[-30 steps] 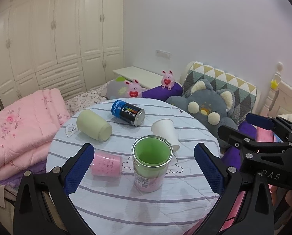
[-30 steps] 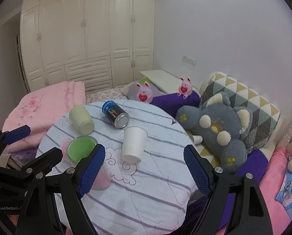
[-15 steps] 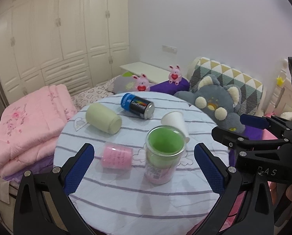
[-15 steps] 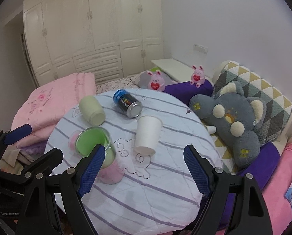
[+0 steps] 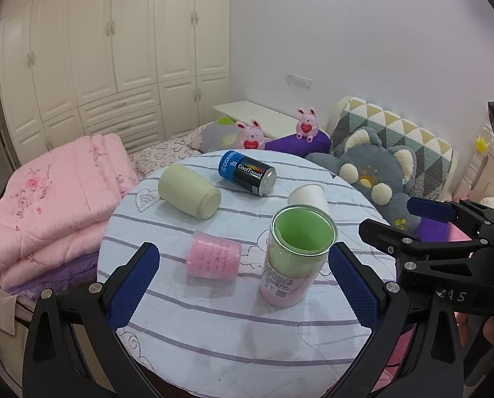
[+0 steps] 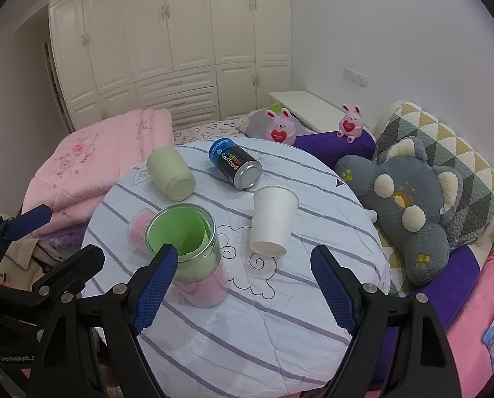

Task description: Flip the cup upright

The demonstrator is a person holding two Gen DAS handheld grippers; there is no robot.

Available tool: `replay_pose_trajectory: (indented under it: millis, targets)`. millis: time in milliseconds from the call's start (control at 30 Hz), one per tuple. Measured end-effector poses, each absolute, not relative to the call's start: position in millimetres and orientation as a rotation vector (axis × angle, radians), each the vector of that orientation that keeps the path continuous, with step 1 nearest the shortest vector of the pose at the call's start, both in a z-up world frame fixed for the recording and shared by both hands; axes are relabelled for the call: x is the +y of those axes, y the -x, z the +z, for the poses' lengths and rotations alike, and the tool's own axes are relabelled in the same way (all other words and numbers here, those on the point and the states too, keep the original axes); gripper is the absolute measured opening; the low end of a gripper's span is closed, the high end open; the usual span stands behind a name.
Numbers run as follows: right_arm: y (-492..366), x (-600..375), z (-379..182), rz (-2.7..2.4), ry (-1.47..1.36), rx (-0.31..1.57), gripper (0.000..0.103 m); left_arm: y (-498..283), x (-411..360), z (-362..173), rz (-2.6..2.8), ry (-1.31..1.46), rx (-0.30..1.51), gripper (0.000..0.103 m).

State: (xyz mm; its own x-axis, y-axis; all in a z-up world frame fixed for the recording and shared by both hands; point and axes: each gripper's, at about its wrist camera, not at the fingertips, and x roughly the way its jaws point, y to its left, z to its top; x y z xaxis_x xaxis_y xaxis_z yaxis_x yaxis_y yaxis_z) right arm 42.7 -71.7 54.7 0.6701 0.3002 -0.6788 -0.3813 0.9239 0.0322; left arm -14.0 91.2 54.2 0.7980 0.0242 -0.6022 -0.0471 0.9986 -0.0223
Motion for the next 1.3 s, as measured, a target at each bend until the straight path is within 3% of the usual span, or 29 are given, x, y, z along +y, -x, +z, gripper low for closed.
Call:
replay_pose_trajectory:
  millis: [1300]
  targets:
    - [-53.7,-74.6,42.6,0.331,0.135,0.783,0.084,1.3,85.1,41.1,0.063,0.022,0.647,0.103]
